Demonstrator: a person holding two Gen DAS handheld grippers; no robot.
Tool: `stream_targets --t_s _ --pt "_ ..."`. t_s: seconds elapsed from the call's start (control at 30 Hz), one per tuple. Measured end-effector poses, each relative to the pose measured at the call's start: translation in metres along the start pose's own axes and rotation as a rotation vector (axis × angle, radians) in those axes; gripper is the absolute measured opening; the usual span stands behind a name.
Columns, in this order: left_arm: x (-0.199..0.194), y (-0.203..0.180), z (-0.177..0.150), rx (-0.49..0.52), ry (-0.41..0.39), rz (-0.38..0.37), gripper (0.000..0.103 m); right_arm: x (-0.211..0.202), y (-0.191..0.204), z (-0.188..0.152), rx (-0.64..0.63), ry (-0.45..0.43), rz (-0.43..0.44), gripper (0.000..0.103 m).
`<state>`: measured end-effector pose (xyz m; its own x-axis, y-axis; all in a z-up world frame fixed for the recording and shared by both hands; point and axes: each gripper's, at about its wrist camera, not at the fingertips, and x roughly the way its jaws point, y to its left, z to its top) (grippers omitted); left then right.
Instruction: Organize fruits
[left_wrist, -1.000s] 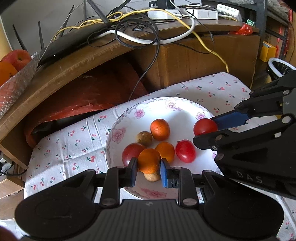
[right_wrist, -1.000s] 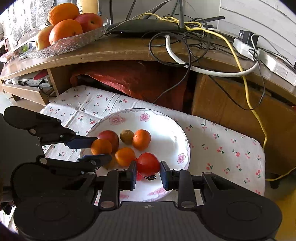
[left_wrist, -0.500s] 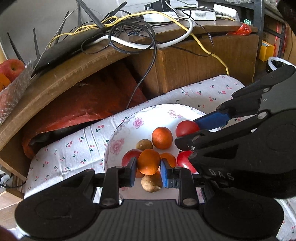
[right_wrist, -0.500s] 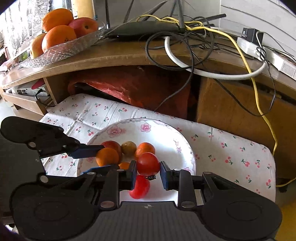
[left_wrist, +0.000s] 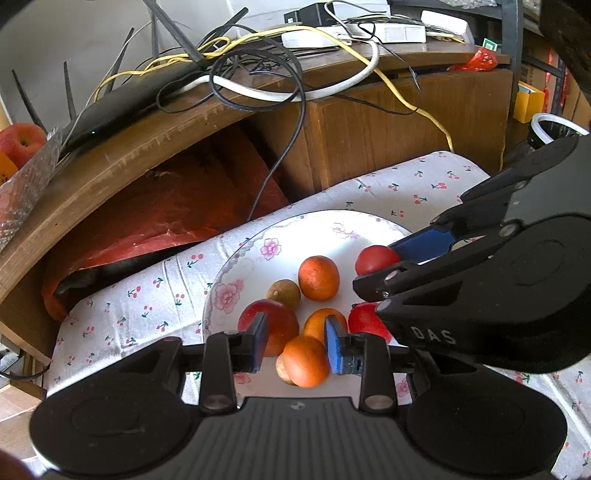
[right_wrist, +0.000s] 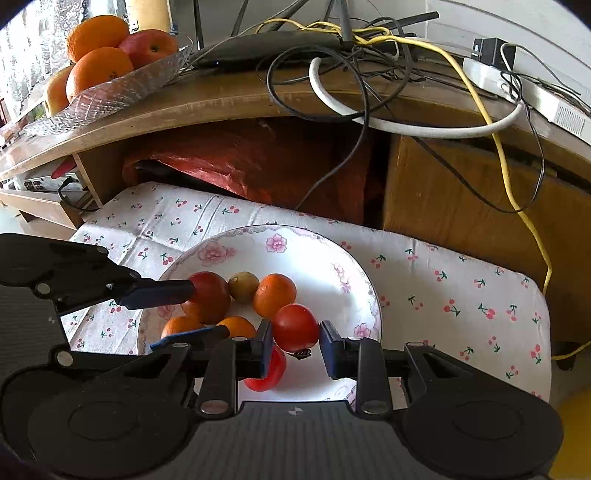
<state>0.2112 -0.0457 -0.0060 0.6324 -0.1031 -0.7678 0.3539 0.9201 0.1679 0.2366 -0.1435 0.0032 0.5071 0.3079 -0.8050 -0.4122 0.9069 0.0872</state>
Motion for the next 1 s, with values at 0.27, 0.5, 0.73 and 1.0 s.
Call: stream_targets --t_s 0.27,0.5,0.73,1.0 --pt "-0.001 -0.001 0.000 -0.007 -0.004 -0.007 0.041 -0.001 -0.001 0.001 0.007 -0.007 0.002 0.026" --pt "-0.004 -0.003 -0.001 0.001 -0.004 -0.011 0.041 -0.004 -0.004 0.002 0.019 -0.017 -0.007 0.027" --pt "-0.012 -0.006 -0.001 -0.008 -0.009 -0.022 0.042 -0.015 -0.004 0.002 0.032 -0.029 -0.026 0.027" --pt "-0.024 -0.004 -0.002 -0.050 -0.012 -0.014 0.042 -0.033 -0.005 -0.004 0.040 -0.029 -0.069 0.028"
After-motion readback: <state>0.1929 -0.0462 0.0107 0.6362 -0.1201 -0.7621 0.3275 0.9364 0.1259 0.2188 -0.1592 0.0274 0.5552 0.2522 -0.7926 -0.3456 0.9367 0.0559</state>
